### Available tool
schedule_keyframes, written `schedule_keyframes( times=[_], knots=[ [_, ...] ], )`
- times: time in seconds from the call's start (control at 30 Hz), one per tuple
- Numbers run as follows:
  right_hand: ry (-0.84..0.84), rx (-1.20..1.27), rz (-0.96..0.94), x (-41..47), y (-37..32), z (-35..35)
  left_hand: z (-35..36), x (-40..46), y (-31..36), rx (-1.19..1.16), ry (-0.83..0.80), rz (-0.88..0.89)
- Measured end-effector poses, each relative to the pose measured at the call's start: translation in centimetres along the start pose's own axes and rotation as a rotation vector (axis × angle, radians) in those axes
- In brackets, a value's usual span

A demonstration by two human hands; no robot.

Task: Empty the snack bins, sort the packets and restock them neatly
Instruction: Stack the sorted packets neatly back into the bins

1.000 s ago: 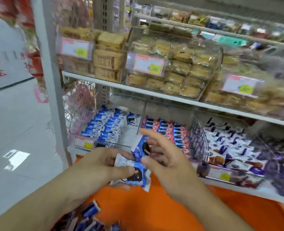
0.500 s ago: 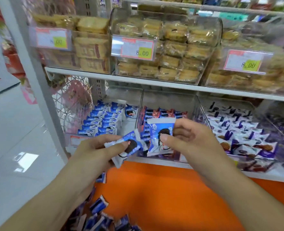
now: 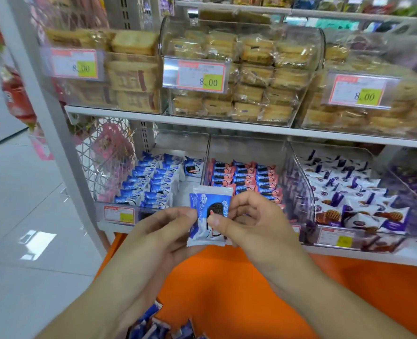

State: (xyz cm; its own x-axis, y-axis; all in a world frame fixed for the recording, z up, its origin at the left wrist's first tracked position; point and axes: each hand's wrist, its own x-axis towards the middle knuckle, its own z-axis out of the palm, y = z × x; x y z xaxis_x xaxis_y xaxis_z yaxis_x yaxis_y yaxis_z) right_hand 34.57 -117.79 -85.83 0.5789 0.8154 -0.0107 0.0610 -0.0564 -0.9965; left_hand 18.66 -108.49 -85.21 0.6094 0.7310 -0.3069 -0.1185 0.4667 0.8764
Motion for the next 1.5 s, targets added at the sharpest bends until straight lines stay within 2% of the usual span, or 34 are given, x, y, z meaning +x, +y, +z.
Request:
schedule_keyframes(
  times=[0.17,0.47,0.7,0.87,0.97,1.1,1.3,1.43,1.5],
  knots=[
    [-0.012,-0.050,-0.010,0.1,0.6,0.5,0.1,-0.4,0.2,0.086,0.013,0.017],
    [-0.190,-0.095,0.079,-0.5,-0.1,0.6,0.4,-0.9,0.2,-0.030,0.000,0.048],
    [-0.120,-0.056,0.013,-0.4,-0.2,0.3,0.7,-0.8,0.1,0.088,-0.027,0.033],
    [-0.139,-0.079,-0.030,-0.1,-0.6,0.0,-1.2,-0.1,0.3,0.248,-0.059,-0.022],
    [-0.232,-0.183,-0.051,0.0,-1.0,-0.5,-1.9,-0.1,1.2,0.310,-0.089,0.036],
    [-0.289,-0.238,-0.044,0.2,-0.7,-0.2,-2.8,0.0,2.5,0.554,-0.196,0.080],
    [-0.327,-0.176,-0.007,0.4,-0.3,0.3,-3.5,0.5,2.7,0.530,-0.193,0.071],
    [-0.303,-0.221,0.003,0.7,-0.4,0.7,-4.5,1.6,3.8,0.811,-0.195,0.083],
    [-0.314,-0.259,-0.005,1.1,-0.7,1.0,-4.7,2.7,5.0,0.954,-0.262,0.091]
  ],
)
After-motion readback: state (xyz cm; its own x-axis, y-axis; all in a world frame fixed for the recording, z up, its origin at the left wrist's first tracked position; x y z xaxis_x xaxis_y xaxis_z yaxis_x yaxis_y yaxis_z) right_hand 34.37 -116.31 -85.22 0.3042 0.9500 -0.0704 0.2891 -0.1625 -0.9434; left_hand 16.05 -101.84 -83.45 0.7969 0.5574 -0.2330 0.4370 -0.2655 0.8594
